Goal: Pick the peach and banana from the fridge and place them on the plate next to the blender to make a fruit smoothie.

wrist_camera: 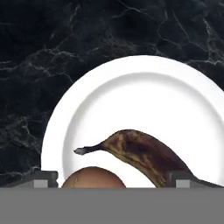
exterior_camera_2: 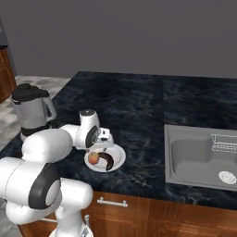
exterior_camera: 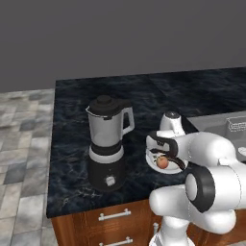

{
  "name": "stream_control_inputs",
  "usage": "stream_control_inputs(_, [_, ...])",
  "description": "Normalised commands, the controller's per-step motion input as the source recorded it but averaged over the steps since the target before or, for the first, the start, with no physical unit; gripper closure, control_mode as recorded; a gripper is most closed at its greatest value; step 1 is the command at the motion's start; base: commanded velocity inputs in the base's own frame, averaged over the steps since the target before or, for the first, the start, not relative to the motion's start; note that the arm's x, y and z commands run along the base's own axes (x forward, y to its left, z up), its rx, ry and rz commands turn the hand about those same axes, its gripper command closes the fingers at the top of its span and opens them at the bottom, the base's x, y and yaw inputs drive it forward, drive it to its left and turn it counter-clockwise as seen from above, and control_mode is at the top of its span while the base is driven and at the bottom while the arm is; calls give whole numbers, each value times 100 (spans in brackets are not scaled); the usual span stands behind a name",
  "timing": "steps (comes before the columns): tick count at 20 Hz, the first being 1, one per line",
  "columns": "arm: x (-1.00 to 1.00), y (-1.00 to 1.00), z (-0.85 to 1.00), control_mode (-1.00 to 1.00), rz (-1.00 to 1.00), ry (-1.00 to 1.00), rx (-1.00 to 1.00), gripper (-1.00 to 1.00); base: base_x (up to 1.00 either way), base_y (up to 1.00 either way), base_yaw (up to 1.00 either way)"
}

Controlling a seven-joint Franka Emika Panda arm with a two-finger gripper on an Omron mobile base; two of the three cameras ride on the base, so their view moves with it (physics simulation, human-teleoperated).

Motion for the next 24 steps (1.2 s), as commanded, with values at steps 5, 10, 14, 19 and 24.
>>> stream_control_inputs(5, [-85, -39, 75, -100, 0, -31, 5, -100, 0, 0, 0])
stream_control_inputs(10, [-100, -72, 51, -100, 0, -52, 13, -100, 0, 0, 0])
stream_control_inputs(14, [-100, -83, 47, -100, 0, -54, 16, -100, 0, 0, 0])
stream_control_inputs(19, [-100, -78, 66, -100, 0, -54, 19, -100, 0, 0, 0])
stream_control_inputs(24, [-91, -69, 100, -100, 0, -55, 17, -100, 0, 0, 0])
